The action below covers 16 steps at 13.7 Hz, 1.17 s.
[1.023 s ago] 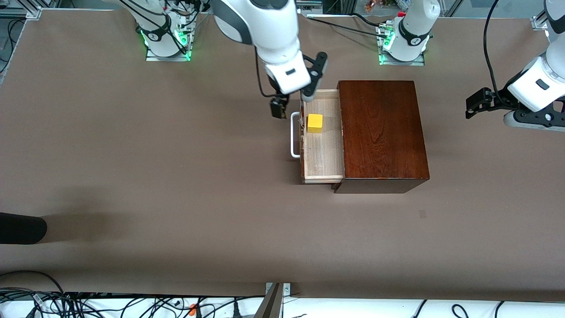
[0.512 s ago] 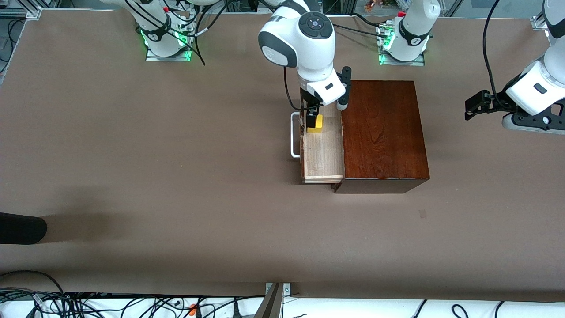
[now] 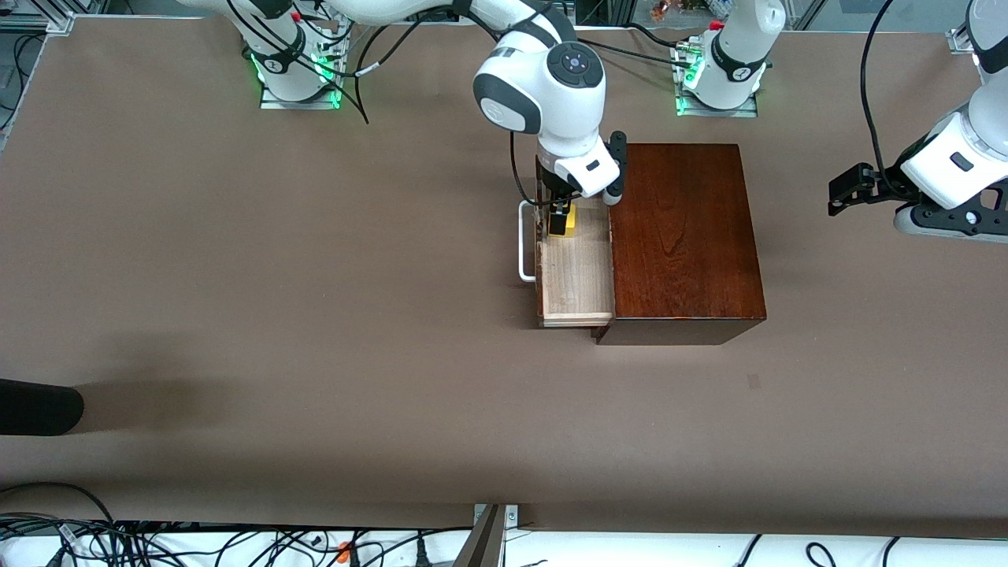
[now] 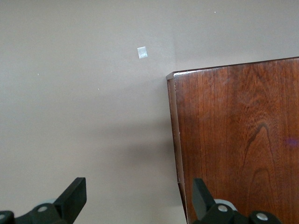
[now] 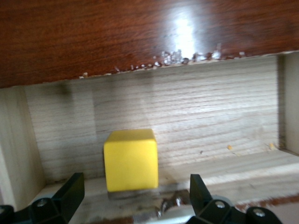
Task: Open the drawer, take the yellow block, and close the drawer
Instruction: 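Lower the right gripper and grasp the yellow cube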
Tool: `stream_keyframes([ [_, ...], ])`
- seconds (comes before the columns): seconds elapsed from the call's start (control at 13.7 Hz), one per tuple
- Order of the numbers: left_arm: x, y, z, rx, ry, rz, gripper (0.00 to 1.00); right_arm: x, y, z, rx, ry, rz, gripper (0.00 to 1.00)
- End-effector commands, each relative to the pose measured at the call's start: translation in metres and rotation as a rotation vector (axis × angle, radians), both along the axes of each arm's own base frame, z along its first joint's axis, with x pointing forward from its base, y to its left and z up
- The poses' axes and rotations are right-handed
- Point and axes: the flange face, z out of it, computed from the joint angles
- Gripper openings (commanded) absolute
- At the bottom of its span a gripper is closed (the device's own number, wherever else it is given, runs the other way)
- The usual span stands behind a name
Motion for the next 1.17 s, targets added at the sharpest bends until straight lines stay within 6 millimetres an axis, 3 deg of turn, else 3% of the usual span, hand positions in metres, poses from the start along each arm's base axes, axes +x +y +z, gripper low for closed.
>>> stream_keyframes([
  [0.0, 0.001, 0.003, 0.005, 0.007, 0.005, -0.014, 1.0, -0.003, 0.011, -0.015, -0.011, -0.037, 0.0, 1.0],
  [0.29, 0.001, 0.003, 0.005, 0.007, 0.008, -0.016, 1.0, 0.002, 0.011, -0.031, -0.016, -0.052, 0.004, 0.96],
  [0.37, 0.0, 0.003, 0.006, 0.007, 0.008, -0.016, 1.0, 0.002, 0.011, -0.033, -0.019, -0.057, 0.01, 0.83],
  [0.44, 0.0, 0.003, 0.006, 0.007, 0.008, -0.016, 1.0, 0.003, 0.011, -0.031, -0.02, -0.064, 0.017, 0.61],
  [0.58, 0.0, 0.003, 0.005, 0.007, 0.009, -0.016, 1.0, 0.005, 0.01, -0.028, -0.023, -0.066, 0.016, 0.11],
  [0.66, 0.0, 0.003, 0.005, 0.007, 0.009, -0.016, 1.0, 0.005, 0.01, -0.027, -0.019, -0.068, 0.014, 0.0],
  [0.95, 0.0, 0.002, 0.004, 0.007, 0.015, -0.017, 1.0, 0.005, 0.009, -0.02, -0.02, -0.069, 0.014, 0.0],
  [1.1, 0.0, -0.005, 0.007, 0.009, 0.012, -0.02, 1.0, 0.007, 0.009, 0.014, -0.015, -0.068, -0.004, 0.0],
])
